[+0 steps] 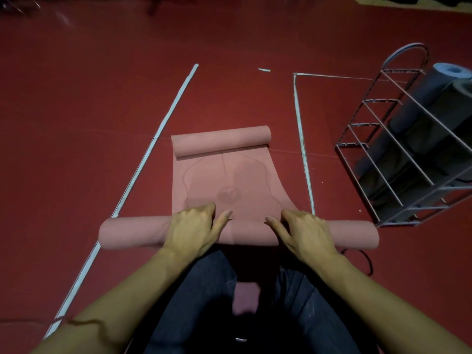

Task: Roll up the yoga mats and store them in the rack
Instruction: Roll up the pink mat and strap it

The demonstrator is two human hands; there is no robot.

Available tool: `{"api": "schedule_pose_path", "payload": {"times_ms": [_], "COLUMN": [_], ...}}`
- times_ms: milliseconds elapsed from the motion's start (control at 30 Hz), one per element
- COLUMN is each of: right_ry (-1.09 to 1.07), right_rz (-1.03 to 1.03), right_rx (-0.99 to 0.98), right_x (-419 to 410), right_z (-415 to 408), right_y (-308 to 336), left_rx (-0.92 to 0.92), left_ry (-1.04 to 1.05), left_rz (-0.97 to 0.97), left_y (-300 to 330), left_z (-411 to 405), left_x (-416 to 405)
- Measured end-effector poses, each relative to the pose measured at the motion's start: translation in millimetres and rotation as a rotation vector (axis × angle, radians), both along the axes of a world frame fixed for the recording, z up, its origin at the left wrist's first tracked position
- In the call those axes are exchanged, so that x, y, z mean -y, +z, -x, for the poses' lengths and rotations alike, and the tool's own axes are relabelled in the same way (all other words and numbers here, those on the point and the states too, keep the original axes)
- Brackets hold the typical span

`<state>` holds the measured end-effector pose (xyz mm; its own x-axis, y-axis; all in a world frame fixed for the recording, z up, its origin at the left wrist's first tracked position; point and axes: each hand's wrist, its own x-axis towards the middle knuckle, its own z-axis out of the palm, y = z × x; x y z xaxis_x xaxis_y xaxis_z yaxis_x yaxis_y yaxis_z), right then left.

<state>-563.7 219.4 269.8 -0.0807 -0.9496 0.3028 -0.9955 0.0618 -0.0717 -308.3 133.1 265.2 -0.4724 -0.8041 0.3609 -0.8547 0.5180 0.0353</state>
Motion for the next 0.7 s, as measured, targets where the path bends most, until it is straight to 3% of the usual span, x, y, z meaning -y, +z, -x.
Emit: {"api": "schedule_pose_path", "payload": {"times_ms": [167, 700], "right_ry": [0.04, -0.005], "right_rz": [0.014, -0.22], "right_rx": [0.045, 0.05], "right_x": [7, 18], "right_z": [4, 4], "right_y": [-20, 2], "left_rx": [-0.018, 0.093], "left_ry": [0.009, -0.012], "left_rz": [-0.16, -0.194], "left_y": [-15, -4], "left_z": [3, 5], "left_x": [11, 18]}}
